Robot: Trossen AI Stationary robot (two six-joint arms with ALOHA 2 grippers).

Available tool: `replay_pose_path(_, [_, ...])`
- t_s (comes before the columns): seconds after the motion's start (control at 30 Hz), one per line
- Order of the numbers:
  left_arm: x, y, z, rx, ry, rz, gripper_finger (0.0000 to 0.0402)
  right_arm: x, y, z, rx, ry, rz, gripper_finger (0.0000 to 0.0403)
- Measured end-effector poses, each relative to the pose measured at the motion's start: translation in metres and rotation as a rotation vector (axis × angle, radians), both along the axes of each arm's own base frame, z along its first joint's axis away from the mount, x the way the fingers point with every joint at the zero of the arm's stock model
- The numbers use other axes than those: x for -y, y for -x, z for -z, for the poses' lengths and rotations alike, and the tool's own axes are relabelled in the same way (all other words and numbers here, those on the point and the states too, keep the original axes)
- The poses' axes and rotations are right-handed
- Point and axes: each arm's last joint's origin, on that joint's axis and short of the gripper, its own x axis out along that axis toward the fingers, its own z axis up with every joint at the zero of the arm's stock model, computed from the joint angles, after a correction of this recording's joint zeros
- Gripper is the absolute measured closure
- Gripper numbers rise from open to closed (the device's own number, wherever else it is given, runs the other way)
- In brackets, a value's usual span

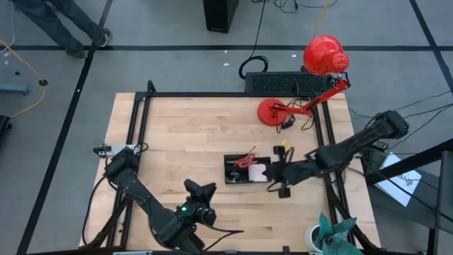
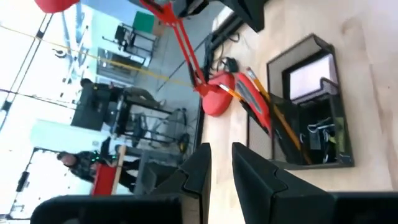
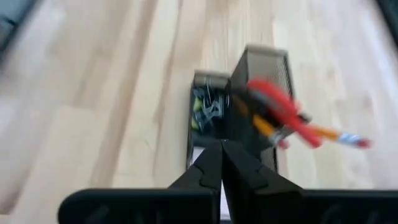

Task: Pick and place office supplies into organizer
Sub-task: Return to Home Position

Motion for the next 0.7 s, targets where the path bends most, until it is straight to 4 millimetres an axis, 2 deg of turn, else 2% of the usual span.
replay_pose_path(0.13, [-0.007, 0.011, -0.025, 0.036, 0.037, 0.010, 0.0330, 0.008, 0.016, -0.024, 0.100, -0.013, -0.033, 0.0403])
replay_pose_path(0.23, [-0.013, 0.018, -0.040, 0.044, 0.057, 0.022, 0.0330, 0.011, 0.022, -0.034, 0.194, -0.032, -0.087, 0.0403])
replay_pose_path(0.37, [-0.021, 0.027, -0.061, 0.036, 0.078, 0.053, 0.0330, 0.017, 0.027, -0.035, 0.306, -0.095, -0.205, 0.0403])
replay_pose_path(0.47, [-0.027, 0.022, -0.071, -0.050, 0.147, 0.117, 0.0330, 0.026, 0.030, -0.030, 0.361, -0.111, -0.195, 0.0403])
replay_pose_path(0.57, [-0.037, 0.007, -0.086, -0.126, 0.292, 0.270, 0.0330, 0.035, 0.031, -0.024, 0.365, -0.120, -0.168, 0.0403])
replay_pose_path(0.7, [-0.049, -0.014, -0.108, -0.182, 0.458, 0.643, 0.0330, 0.043, 0.030, -0.021, 0.380, -0.142, -0.202, 0.0403])
